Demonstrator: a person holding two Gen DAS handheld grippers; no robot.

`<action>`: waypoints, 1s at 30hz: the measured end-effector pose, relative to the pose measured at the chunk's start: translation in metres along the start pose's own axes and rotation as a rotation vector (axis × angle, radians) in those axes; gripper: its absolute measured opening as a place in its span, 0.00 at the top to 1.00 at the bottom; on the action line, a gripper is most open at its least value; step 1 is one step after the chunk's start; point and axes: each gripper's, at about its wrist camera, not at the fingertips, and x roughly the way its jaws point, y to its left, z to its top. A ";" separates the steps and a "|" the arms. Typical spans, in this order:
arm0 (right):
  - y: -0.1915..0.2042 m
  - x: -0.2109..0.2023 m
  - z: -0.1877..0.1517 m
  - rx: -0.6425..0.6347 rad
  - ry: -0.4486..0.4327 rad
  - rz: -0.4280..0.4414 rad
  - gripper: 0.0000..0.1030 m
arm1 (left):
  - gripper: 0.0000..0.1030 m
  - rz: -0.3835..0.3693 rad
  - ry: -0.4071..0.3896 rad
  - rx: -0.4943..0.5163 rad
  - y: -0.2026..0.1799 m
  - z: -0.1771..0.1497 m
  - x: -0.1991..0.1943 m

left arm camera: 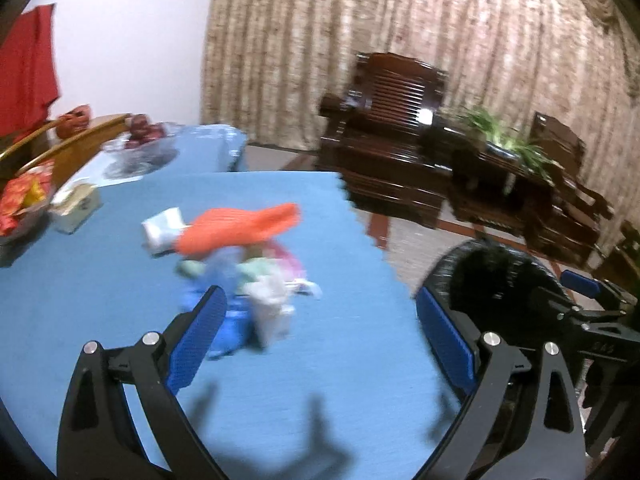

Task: Collect trash
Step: 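Move both open tools back over the table toward the trash pile, then close the left tool on the blue plastic bag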

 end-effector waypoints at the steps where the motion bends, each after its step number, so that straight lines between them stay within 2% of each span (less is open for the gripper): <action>1: 0.006 0.002 0.000 -0.005 -0.001 0.008 0.06 | 0.09 0.018 -0.004 -0.006 0.008 0.000 -0.003; 9: 0.060 0.026 0.010 -0.068 -0.012 0.093 0.06 | 0.10 0.114 -0.022 -0.051 0.059 -0.003 -0.018; 15: 0.089 0.047 0.010 -0.133 -0.019 0.123 0.06 | 0.10 0.160 0.015 -0.078 0.083 -0.014 -0.002; 21: 0.106 0.070 0.007 -0.152 -0.013 0.144 0.06 | 0.11 0.177 0.055 -0.102 0.093 -0.027 0.020; 25: 0.117 0.085 0.005 -0.193 -0.010 0.141 0.06 | 0.17 0.179 0.084 -0.104 0.095 -0.033 0.036; 30: 0.122 0.101 0.003 -0.205 0.005 0.150 0.06 | 0.20 0.167 0.130 -0.109 0.095 -0.039 0.060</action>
